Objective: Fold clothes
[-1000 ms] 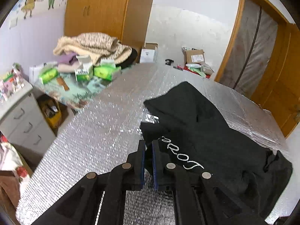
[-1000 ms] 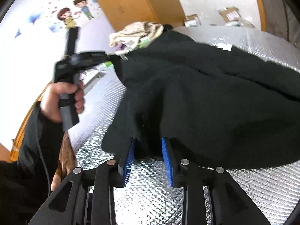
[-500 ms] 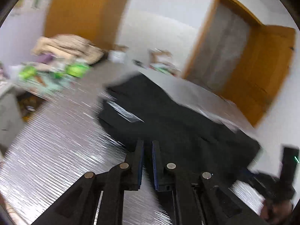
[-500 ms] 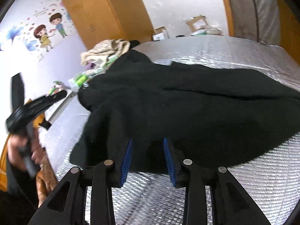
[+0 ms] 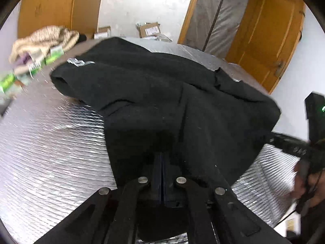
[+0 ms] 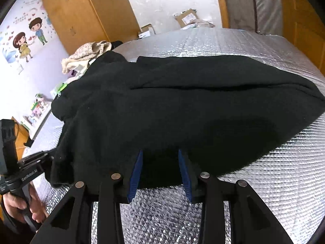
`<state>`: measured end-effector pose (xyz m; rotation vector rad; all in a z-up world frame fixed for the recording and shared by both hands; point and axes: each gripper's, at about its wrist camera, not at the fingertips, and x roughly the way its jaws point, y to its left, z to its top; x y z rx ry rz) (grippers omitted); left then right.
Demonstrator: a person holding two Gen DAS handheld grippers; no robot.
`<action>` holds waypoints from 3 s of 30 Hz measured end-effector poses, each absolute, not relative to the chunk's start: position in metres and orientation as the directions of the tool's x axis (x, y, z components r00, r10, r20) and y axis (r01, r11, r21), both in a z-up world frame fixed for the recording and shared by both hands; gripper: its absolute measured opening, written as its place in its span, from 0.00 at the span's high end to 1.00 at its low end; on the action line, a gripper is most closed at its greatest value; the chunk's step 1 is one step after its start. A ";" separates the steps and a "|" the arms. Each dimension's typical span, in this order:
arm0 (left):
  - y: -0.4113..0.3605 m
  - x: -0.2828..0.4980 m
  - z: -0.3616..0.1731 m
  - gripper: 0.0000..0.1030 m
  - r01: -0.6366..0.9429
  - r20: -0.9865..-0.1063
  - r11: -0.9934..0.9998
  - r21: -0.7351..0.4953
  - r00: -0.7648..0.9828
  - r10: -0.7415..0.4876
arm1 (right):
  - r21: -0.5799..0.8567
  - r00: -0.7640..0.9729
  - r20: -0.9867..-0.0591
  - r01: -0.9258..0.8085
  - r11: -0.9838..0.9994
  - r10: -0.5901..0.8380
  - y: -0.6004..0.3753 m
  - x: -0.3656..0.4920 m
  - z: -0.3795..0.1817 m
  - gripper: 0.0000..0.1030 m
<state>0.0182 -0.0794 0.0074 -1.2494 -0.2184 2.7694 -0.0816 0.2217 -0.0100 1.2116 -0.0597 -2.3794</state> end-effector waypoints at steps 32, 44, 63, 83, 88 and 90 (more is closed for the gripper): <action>-0.117 0.014 0.012 0.98 0.051 -0.691 -0.974 -0.219 -0.713 0.118 | -0.016 -0.563 -0.681 0.651 -0.759 -0.469 0.169 -0.095 0.018 0.59; -0.106 0.009 -0.006 0.98 0.064 -0.709 -0.992 -0.111 -0.704 0.034 | -0.083 -0.572 -0.690 0.671 -0.737 -0.443 0.150 -0.100 0.010 0.59; -0.096 0.011 -0.007 0.98 0.056 -0.707 -0.996 -0.071 -0.707 0.011 | -0.003 -0.654 -0.626 0.545 -0.838 -0.424 0.190 -0.110 0.028 0.91; -0.098 0.009 -0.006 0.98 0.078 -0.714 -0.991 -0.112 -0.700 0.026 | 0.243 -0.877 -0.464 -0.265 -0.933 0.128 0.449 -0.068 0.086 0.87; -0.100 0.008 0.002 0.98 0.086 -0.720 -0.973 -0.214 -0.687 0.098 | 0.230 -0.851 -0.490 -0.333 -0.915 0.187 0.464 -0.058 0.074 0.76; -0.094 0.009 0.005 0.98 0.056 -0.708 -0.973 -0.224 -0.695 0.123 | 0.247 -0.844 -0.502 -0.351 -0.903 0.191 0.467 -0.057 0.068 0.74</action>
